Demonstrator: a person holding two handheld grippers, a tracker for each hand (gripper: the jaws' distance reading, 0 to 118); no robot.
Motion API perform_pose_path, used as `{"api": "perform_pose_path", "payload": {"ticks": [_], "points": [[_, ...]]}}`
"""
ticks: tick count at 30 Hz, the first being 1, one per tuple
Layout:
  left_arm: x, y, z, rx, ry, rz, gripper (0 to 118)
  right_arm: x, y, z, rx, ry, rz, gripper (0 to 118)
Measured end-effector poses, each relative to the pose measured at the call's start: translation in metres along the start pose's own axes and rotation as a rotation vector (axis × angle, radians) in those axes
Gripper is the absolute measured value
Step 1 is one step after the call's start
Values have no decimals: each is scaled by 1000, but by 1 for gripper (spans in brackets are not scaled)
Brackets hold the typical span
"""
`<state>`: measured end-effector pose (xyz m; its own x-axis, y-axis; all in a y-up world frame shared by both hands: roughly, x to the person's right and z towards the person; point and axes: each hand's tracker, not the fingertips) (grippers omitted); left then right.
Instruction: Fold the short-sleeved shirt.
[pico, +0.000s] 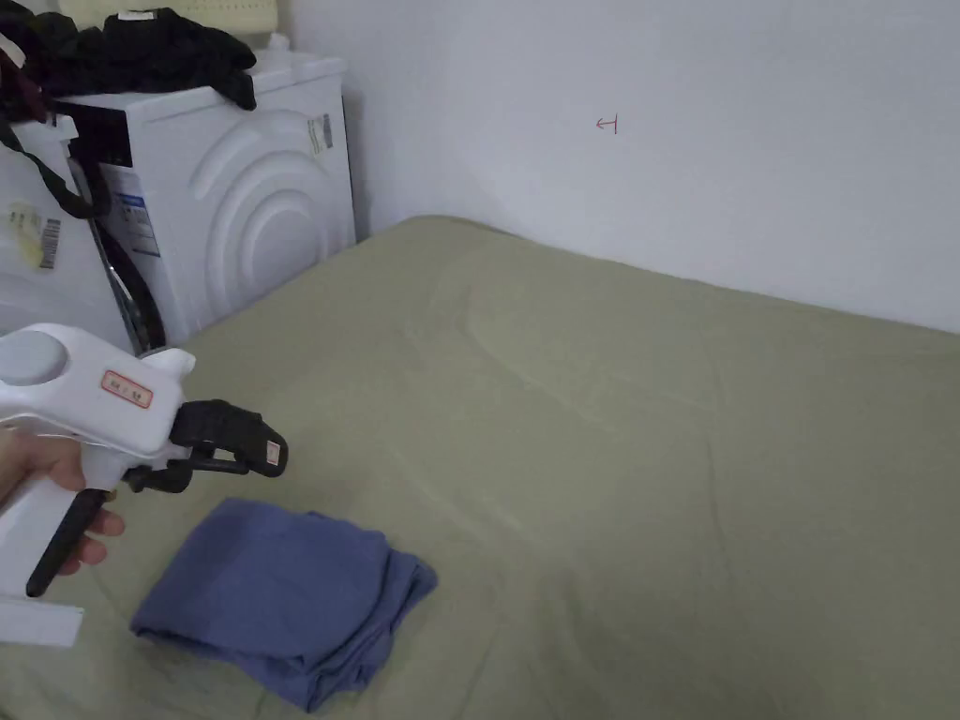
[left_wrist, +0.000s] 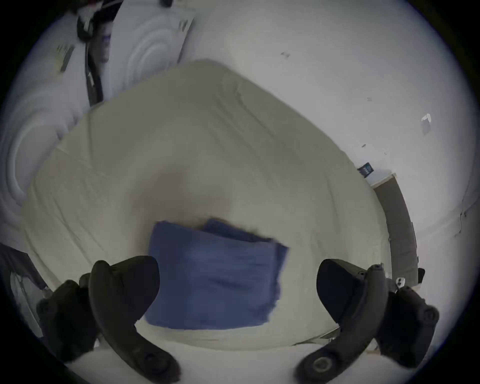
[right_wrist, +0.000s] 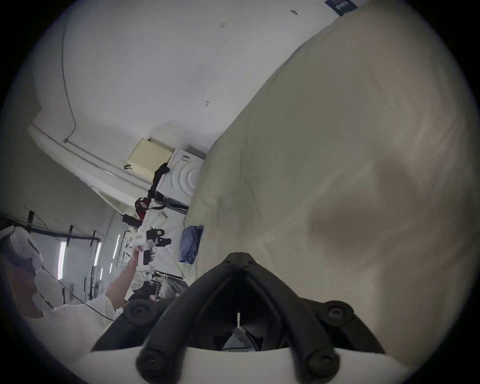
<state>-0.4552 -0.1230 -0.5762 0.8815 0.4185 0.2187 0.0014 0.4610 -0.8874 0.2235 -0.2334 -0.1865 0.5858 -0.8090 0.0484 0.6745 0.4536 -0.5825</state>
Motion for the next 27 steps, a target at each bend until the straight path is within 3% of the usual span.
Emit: {"api": "perform_pose_path", "payload": {"ticks": [1, 3, 4, 5, 6, 7, 8, 11, 13, 17, 19, 27], "points": [[26, -9, 2, 11, -7, -40, 111, -6, 5, 6, 21, -10, 43, 2], [81, -36, 2, 60, -32, -95, 79, -24, 12, 14, 53, -37, 135, 2], [112, -53, 3, 65, -53, -115, 70, -38, 15, 19, 84, -87, 206, 2], [138, -70, 3, 128, -85, -117, 70, -46, 18, 25, 114, -110, 255, 2], [173, -88, 1, 167, -101, -105, 46, -59, 20, 31, 154, -147, 295, 2], [204, -104, -3, 150, -185, -86, 1, -74, 21, 37, 204, -187, 347, 2], [224, -117, -5, 166, -225, -59, 0, -83, 20, 42, 238, -207, 372, 2], [315, -169, -4, 306, -251, -215, 0, -119, 15, 59, 366, -350, 485, 2], [359, -198, -5, 447, -163, -270, 0, -141, 8, 69, 466, -482, 608, 2], [429, -244, 2, 714, -4, -394, 0, -168, -8, 79, 615, -704, 781, 2], [448, -260, 7, 805, 92, -477, 0, -171, -15, 86, 663, -722, 814, 2], [464, -273, 20, 805, 74, -561, 0, -171, -20, 105, 692, -676, 792, 2]]}}
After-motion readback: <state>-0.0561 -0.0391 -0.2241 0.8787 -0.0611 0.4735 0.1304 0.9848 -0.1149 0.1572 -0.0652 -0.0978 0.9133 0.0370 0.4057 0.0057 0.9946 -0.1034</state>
